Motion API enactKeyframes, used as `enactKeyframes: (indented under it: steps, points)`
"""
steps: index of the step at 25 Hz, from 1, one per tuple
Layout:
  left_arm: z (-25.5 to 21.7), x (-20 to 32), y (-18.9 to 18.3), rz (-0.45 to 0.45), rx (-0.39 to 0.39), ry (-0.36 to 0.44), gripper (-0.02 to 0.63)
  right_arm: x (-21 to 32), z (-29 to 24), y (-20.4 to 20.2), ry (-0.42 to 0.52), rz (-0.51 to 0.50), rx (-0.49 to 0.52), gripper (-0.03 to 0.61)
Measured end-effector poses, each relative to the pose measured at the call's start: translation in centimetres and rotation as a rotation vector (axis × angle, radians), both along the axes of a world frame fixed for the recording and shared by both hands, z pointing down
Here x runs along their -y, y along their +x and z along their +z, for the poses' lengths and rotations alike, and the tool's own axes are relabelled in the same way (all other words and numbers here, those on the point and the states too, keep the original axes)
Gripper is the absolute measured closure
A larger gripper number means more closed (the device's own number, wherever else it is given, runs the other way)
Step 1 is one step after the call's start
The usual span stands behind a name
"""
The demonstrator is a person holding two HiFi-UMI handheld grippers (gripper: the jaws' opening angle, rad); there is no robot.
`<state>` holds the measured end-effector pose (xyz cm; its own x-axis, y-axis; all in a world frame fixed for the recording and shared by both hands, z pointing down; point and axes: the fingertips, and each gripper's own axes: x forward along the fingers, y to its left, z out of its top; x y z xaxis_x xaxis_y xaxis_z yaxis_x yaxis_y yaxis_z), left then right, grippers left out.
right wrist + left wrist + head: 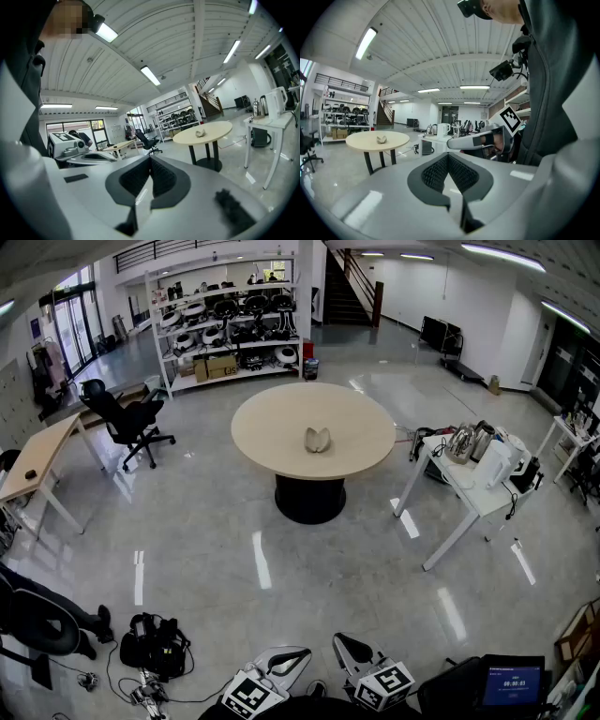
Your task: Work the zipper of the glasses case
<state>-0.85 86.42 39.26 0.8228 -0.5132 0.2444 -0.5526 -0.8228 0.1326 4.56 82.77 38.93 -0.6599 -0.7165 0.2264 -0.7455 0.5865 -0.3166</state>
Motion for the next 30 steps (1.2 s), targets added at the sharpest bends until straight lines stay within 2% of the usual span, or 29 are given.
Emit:
enactKeyframes:
  steps: [5, 8, 12, 23, 30]
  points:
    - [1.7, 2.1, 0.3, -0.001, -0.011, -0.033, 0.607, 1.7, 0.7, 0.9, -0.005, 0.001, -0.004, 0.577]
    - [2.1, 3.3, 0.2, 0.016, -0.007, -0.056, 0.607, 2.7, 1.9, 0.9, -0.051, 0.017, -0.024, 0.577]
    - [3.6, 8.3, 0.1, 0.026, -0.019, -0.088, 0.607, 7.8, 2.8, 1.0, -0.081, 0.043, -0.031, 0.577]
    - [3.8, 21.9, -5.3, 0.055, -0.062, -0.123, 0.607, 20.1, 2.8, -3.9, -0.101, 0.110, -0.108, 0.577]
    - [4.2, 26.4, -7.2, 0.070, -0.101, -0.151, 0.607, 24.2, 2.7, -5.4, -0.109, 0.140, -0.159, 0.577]
